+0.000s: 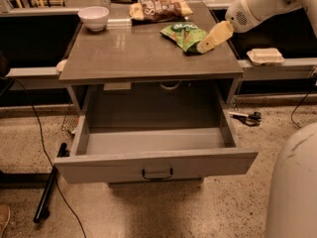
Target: Place green rice chip bag into top drawer
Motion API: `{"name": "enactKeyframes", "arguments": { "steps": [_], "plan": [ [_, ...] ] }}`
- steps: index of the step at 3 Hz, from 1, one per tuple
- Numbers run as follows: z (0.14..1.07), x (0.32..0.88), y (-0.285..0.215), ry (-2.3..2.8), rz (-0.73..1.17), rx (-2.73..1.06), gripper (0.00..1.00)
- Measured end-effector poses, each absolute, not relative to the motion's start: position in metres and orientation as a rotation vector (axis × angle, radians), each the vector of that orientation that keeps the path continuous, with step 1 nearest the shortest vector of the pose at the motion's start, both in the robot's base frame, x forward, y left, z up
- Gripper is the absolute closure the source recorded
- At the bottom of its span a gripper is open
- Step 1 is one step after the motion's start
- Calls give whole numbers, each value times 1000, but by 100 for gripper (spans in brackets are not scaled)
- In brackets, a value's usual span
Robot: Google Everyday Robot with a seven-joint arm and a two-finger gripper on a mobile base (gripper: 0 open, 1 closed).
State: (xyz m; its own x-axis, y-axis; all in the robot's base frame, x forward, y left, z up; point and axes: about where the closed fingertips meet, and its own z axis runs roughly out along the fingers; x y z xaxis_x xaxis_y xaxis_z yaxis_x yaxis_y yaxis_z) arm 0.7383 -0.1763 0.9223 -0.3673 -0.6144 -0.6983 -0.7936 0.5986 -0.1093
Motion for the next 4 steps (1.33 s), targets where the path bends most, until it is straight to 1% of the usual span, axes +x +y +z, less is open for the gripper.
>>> {"name": "enactKeyframes", "arguments": {
  "steps": [1,2,3,4],
  "plan": [
    [918,744,-177,2108,322,-1072,0],
    [904,764,-193,2106,319,-934,0],
    [907,804,-213,2015,265,-759,0],
    [910,822,-220,1965,244,-701,0]
  ]
}}
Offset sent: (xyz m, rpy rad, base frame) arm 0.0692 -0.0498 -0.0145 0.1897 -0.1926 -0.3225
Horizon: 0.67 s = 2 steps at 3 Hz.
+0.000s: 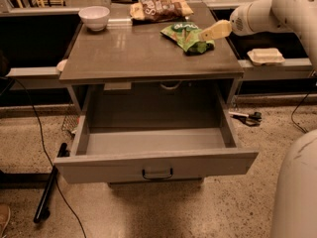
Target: Place green rice chip bag into top drawer
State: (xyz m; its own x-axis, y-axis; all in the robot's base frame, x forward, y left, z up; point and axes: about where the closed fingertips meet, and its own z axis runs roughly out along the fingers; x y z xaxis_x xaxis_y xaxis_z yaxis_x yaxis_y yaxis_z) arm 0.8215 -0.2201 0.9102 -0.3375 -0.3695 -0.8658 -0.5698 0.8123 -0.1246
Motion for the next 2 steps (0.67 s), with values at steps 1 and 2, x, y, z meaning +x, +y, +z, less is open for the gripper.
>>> {"name": "enactKeyframes", "arguments": {
  "steps": [1,2],
  "plan": [
    [903,837,-208,1952,276,-686,0],
    [891,845,-193,1971,319,-675,0]
  ]
}}
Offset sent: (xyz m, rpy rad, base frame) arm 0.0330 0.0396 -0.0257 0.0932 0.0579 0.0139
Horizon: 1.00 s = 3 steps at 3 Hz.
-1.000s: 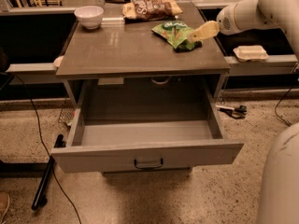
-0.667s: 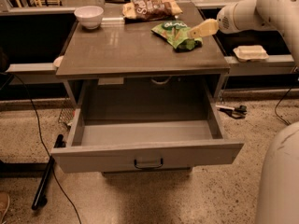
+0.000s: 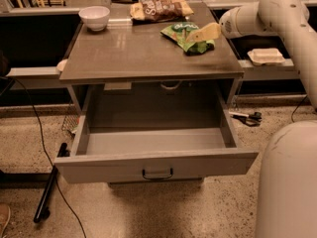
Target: Place green rice chip bag into top drawer
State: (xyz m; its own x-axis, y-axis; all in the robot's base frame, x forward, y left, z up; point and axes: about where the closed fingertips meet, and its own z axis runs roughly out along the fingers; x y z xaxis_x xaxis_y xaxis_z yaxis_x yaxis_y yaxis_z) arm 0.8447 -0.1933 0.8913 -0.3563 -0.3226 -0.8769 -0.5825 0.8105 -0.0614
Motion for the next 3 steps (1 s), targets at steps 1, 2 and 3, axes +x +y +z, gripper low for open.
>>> {"name": "enactKeyframes", "arguments": {
  "steps": [1,2,3],
  "plan": [
    [877,848,-175,2008,347,-679,0],
    [861,852,-162,2056,343,-683,0],
    [849,858,-156,2095,304,-680,0]
  ]
}}
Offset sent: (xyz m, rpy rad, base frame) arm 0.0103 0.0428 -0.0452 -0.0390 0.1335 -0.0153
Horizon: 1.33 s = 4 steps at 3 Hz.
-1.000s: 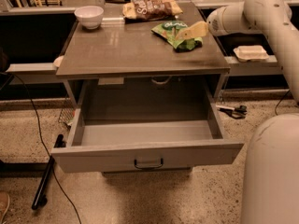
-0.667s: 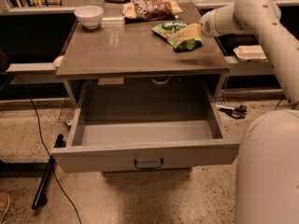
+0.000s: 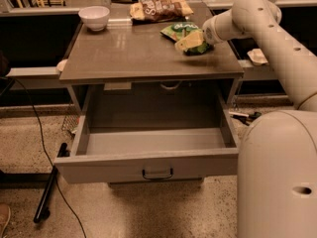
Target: Place green rice chip bag into top drawer
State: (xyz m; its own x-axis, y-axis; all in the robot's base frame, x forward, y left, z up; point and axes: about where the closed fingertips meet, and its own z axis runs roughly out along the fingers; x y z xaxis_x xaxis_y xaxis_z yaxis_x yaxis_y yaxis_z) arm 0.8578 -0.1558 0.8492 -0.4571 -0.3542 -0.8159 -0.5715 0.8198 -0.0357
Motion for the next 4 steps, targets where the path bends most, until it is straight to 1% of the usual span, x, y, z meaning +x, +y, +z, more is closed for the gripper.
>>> {"name": "enactKeyframes", "arguments": {
  "steps": [1,3,4],
  "plan": [
    [842,863,-151,2111,277,-679,18],
    [841,860,-144,2108,262,-690,64],
    [859,848,-140,2052,268,-708,88]
  ]
}}
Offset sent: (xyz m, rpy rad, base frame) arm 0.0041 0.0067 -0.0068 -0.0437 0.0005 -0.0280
